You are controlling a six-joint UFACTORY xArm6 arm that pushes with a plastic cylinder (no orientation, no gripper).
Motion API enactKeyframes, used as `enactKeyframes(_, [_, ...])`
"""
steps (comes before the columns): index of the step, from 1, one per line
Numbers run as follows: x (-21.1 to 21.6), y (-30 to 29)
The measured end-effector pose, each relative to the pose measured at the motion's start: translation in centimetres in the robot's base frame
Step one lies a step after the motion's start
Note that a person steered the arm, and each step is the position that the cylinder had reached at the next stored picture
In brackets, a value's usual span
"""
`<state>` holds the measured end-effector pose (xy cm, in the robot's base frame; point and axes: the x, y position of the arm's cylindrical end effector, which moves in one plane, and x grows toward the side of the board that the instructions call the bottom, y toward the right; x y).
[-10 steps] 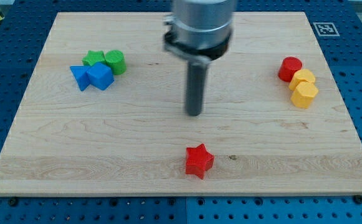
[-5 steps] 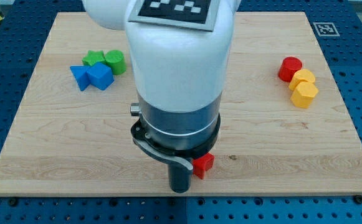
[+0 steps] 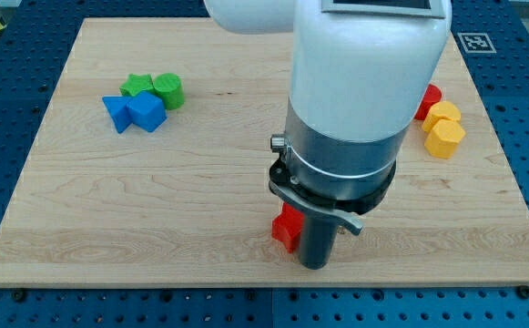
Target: Move the red star left to the yellow heart
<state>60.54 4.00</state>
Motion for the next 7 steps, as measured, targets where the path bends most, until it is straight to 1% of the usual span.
enactKeyframes(1, [0.5,-3.8])
enactKeyframes(2, [0.4,-4.1])
enactKeyframes(4, [-2.0,-4.1])
enactKeyframes(6, [-2.5,-2.6])
enactKeyframes(7, [-3.8,-2.5])
